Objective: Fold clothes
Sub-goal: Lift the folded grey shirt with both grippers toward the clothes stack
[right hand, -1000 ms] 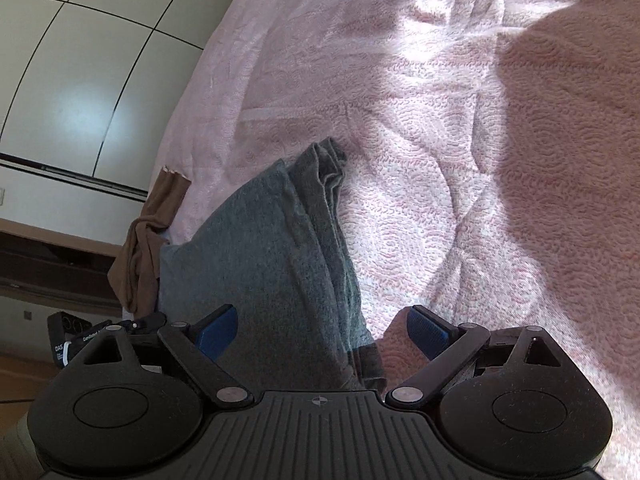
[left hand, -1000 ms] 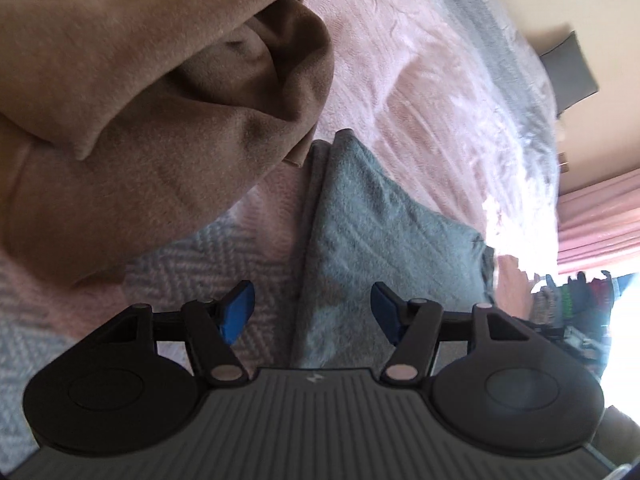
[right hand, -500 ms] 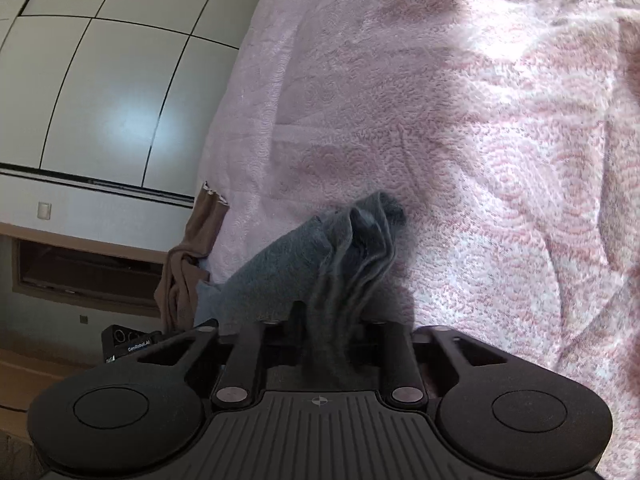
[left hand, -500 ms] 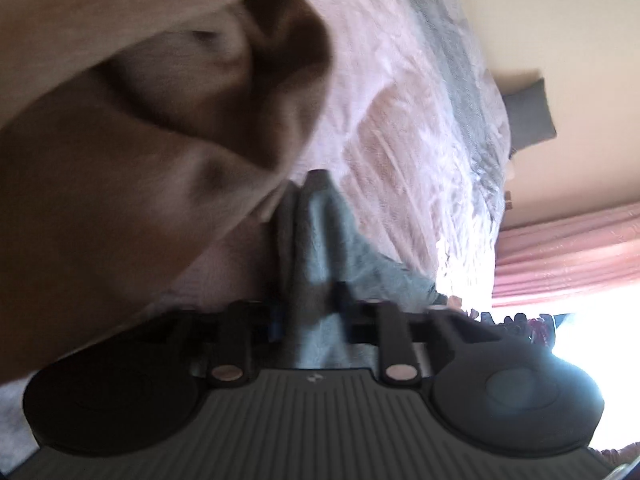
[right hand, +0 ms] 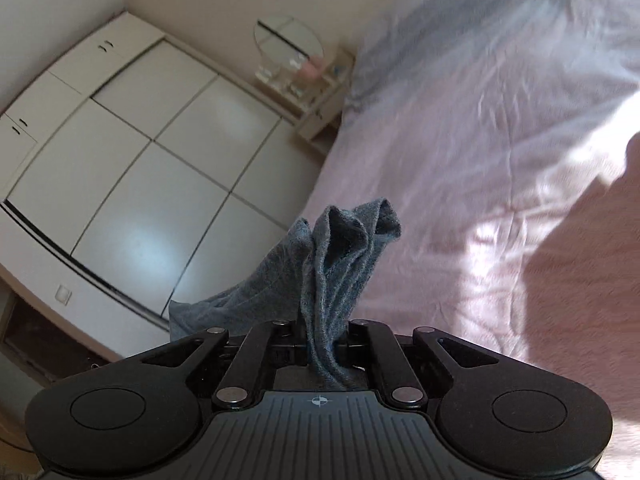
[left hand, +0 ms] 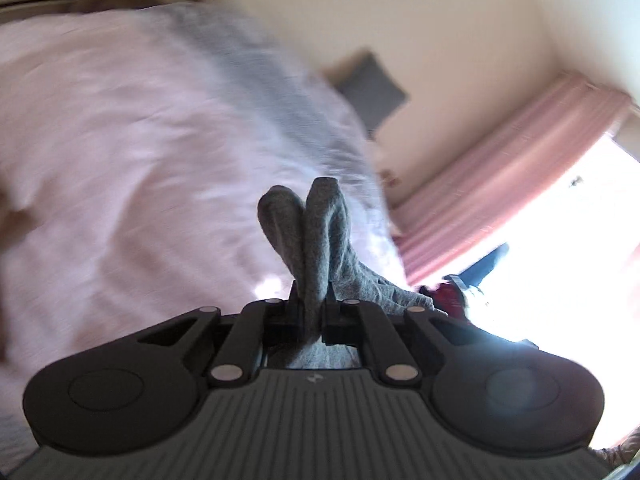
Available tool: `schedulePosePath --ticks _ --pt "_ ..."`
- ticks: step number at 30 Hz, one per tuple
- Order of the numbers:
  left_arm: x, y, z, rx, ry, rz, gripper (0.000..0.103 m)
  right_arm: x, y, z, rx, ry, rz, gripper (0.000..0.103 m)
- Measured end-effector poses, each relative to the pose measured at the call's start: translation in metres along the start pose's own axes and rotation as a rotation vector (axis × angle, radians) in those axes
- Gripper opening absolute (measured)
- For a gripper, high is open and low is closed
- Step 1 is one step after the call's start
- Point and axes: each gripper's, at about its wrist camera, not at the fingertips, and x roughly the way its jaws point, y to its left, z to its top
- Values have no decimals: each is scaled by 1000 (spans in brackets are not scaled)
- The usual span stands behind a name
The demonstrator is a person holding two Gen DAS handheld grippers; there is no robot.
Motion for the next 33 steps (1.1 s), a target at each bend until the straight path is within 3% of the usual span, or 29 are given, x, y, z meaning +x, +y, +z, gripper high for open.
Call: schedulePosePath --ticks 8,12,18,25,33 --pt "104 -183 5 209 78 -285 4 -188 51 54 -128 -334 -133 6" --pt "177 -259 -12 244 109 -381 4 -281 51 77 -174 -431 -241 6" --pt "285 -351 -28 258 84 -454 4 -390 21 134 -222 -504 -315 6" --pt "378 -407 -37 265 62 -444 4 -453 -28 208 -261 -512 -357 7" --pt "449 -414 -26 264 112 -366 4 -452 -95 254 -194 -472 -377 7"
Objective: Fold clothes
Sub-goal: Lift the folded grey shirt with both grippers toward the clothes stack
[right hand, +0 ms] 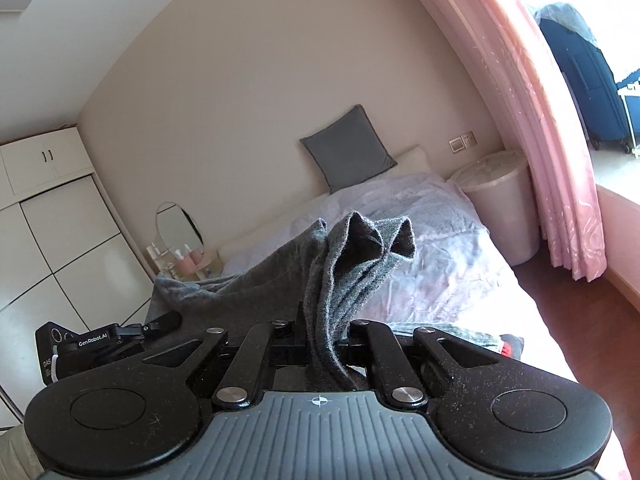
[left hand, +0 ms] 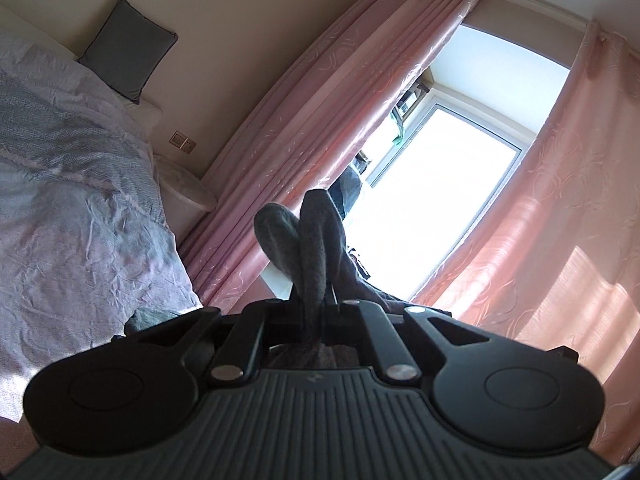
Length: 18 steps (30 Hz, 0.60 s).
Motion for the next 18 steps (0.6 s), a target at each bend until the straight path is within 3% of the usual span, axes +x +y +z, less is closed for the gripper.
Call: schedulePosePath --ticks 11,18 --pt "103 73 16 -52 107 88 4 88 -77 17 61 89 -84 7" --pt "158 119 6 -47 178 194 6 151 -117 3 46 152 -227 7"
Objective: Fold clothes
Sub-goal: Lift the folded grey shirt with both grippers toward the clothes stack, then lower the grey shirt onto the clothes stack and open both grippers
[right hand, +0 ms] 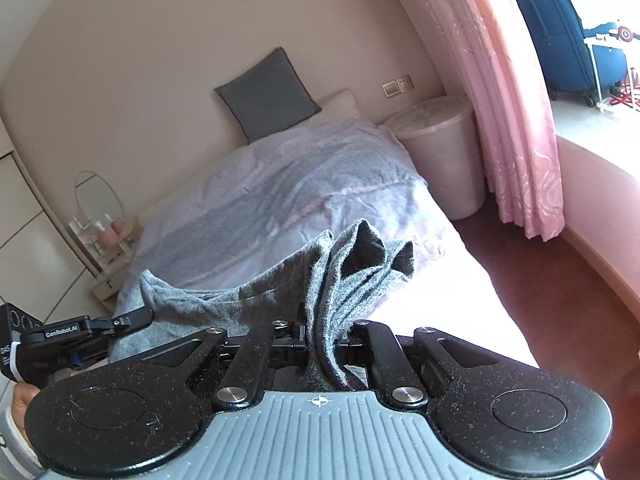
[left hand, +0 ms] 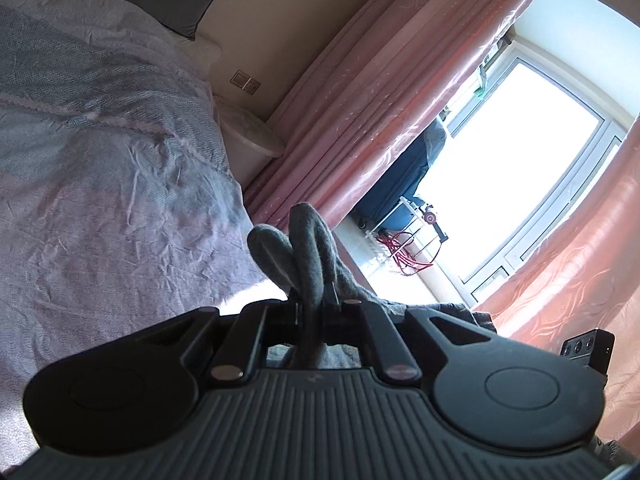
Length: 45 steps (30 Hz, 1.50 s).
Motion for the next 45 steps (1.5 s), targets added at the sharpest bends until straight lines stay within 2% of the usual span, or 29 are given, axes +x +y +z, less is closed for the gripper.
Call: schedulePosePath --ticks 2,4,5,6,7,8,11,13,16,18,19,22,25,28,30,33,36,37,40,43,45 --pt "10 9 -3 -5 13 39 7 14 -8 -7 10 13 -42 7" --pt "18 19 -6 -13 22 96 14 24 -15 -15 32 28 -70 7" --pt "20 23 -7 -17 25 131 16 28 -18 -16 45 36 -89 19" --pt "20 28 -6 -25 24 159 17 29 -20 -17 55 33 -139 61" --pt "18 31 -4 -36 19 182 21 26 -20 -16 58 11 -237 81" --pt "14 32 -2 -41 11 200 21 22 -20 -14 47 -28 -309 88" --pt "-5 18 10 -7 -24 208 21 7 -14 -2 15 -62 -383 88" --pt "-14 -3 15 57 -26 164 21 -5 8 2 -76 -86 -371 86" --pt "-6 -40 11 174 47 108 21 3 43 -5 -228 -42 -314 79" --pt "18 -54 3 250 106 129 24 24 57 -15 -288 5 -298 75" --pt "30 -57 -1 283 126 157 24 39 58 -23 -297 28 -319 75" --pt "63 -48 -14 326 163 256 25 67 34 -39 -232 66 -389 75" --pt "58 -36 -19 301 153 296 26 51 15 -31 -120 40 -464 75" --pt "31 -39 -18 279 128 313 27 19 18 -25 -147 6 -530 75" --pt "5 -50 -21 269 117 329 27 -8 30 -28 -144 -26 -501 75" --pt "-24 -66 -34 242 127 334 27 -42 62 -43 -151 -32 -409 75" --pt "-31 -76 -52 240 161 332 28 -45 87 -65 -201 11 -338 75" --pt "-30 -77 -58 246 178 344 28 -38 89 -74 -215 43 -341 74" --pt "-33 -78 -71 249 215 429 28 -25 75 -92 -221 94 -430 75" --pt "-53 -84 -78 210 214 444 28 -43 60 -93 -119 93 -453 75" --pt "-65 -93 -87 208 221 449 28 -60 70 -93 -138 78 -473 74"
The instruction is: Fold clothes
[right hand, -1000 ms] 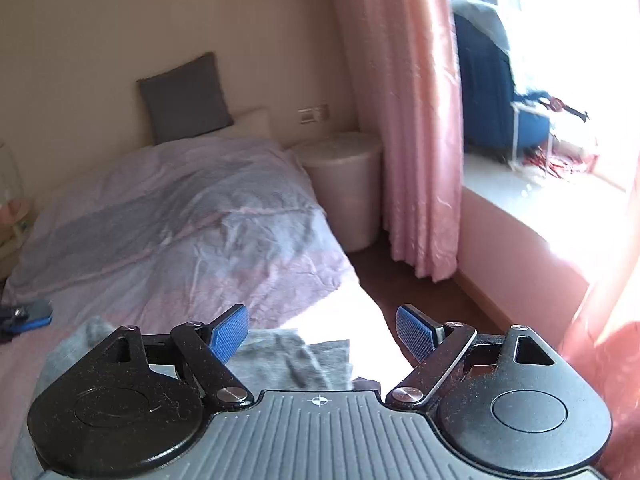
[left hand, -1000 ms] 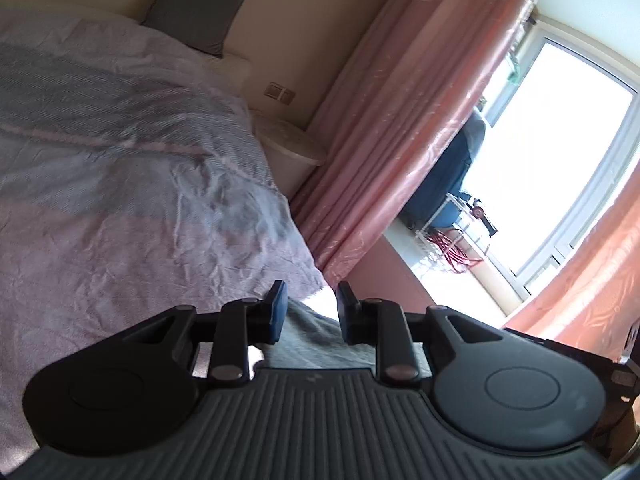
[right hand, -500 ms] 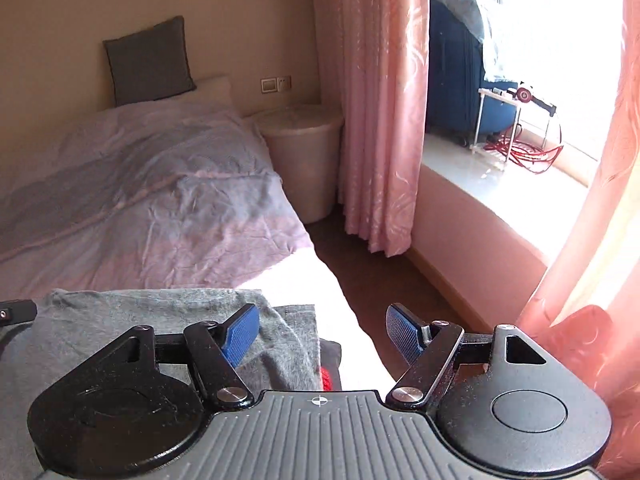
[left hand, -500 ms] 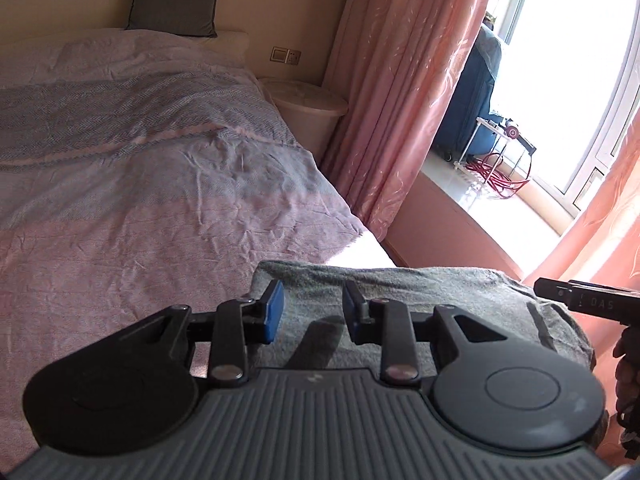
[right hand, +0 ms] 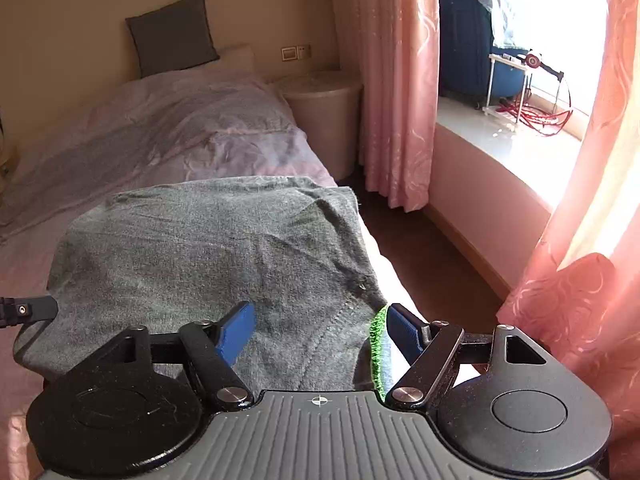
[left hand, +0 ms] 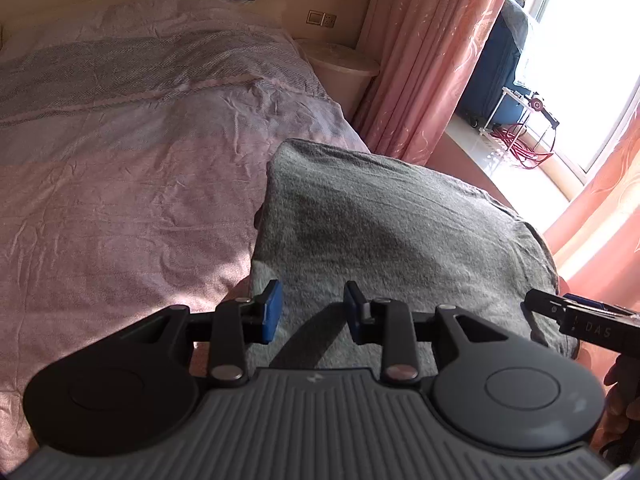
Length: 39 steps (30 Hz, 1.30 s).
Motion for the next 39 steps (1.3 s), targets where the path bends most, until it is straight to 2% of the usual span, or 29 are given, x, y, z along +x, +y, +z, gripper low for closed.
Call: schedulePosePath --ticks 2,5,7,9,13,18,25,26,29,34,36,38,39 --pt "-10 -7 -11 1 12 6 31 -22 6 -5 -5 -27 50 74" --pt "-15 -13 -25 -17 40 25 33 -28 15 -19 17 17 140 74" --pt "-19 -15 -31 -19 60 48 34 -26 17 -29 4 47 93 74" --pt "-26 -17 -32 4 75 78 34 -30 10 -34 30 66 82 74" --pt "-53 -20 -37 18 72 97 39 -57 3 -32 46 82 51 74" --pt "-87 -31 -46 19 67 107 42 -96 12 -37 75 104 66 75" --pt "-133 -49 -57 69 55 153 42 -142 34 -52 64 114 69 76" --pt "-139 -50 -59 75 52 158 43 -148 36 -54 66 117 64 78" --pt "-157 -53 -64 88 43 160 46 -169 41 -59 71 99 57 97" --pt "-190 -54 -74 104 21 150 53 -208 50 -65 87 71 45 97" --pt "-204 -54 -78 107 14 146 56 -223 54 -68 95 69 40 102" --pt "-218 -52 -83 112 0 145 64 -237 59 -73 104 65 42 102" --pt "-225 -51 -85 115 -7 148 65 -245 62 -76 104 58 39 102"
